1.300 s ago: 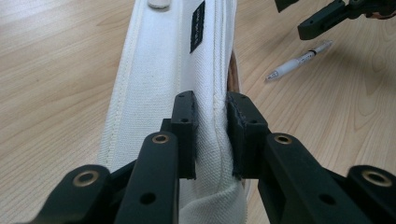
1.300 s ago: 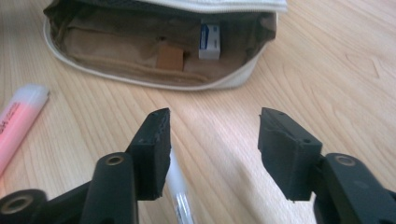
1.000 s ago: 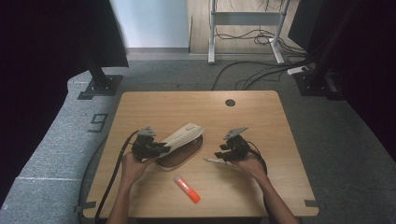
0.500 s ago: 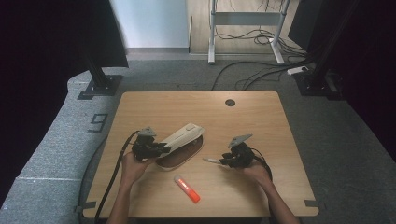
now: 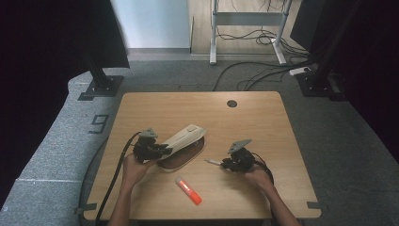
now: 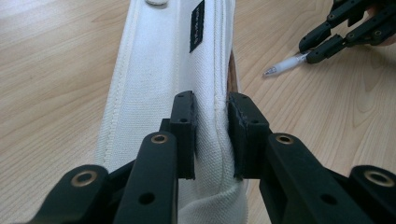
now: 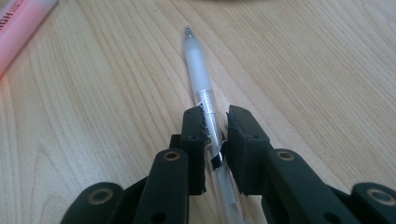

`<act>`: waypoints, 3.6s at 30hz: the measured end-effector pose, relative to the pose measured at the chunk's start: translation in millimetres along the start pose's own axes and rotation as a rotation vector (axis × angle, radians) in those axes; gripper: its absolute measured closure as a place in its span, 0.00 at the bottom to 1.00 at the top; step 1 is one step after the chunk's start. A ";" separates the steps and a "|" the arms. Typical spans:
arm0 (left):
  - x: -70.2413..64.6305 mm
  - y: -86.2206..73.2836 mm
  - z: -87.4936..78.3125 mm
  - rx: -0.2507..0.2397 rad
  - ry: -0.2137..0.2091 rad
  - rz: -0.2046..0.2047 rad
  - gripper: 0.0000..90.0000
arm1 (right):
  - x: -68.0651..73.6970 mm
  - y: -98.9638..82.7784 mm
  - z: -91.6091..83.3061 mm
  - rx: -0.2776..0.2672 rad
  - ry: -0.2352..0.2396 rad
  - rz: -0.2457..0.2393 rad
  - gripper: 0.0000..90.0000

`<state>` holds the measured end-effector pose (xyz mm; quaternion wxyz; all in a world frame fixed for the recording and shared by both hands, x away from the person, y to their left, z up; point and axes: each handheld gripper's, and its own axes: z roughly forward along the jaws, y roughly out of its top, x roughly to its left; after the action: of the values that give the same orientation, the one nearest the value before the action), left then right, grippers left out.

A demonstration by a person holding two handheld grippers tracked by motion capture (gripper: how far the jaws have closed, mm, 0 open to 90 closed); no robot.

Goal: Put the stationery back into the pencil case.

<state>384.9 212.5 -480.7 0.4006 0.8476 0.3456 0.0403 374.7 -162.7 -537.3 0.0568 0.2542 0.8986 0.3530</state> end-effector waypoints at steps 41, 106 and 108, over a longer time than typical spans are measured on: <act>-0.8 1.3 -2.0 -0.031 0.016 -0.005 0.84 | 5.4 50.9 -0.4 -0.034 0.007 -0.008 0.87; -1.8 2.3 -3.2 -0.037 -0.004 -0.006 0.83 | 36.6 128.5 92.4 0.001 0.062 -0.108 0.79; -1.7 2.1 -3.2 -0.036 -0.005 -0.006 0.83 | 37.0 126.6 87.1 0.001 0.061 -0.105 0.77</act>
<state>383.7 212.6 -476.7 0.4165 0.8394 0.3464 0.0433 420.0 -12.9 -515.4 0.0478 0.1959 0.9123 0.3564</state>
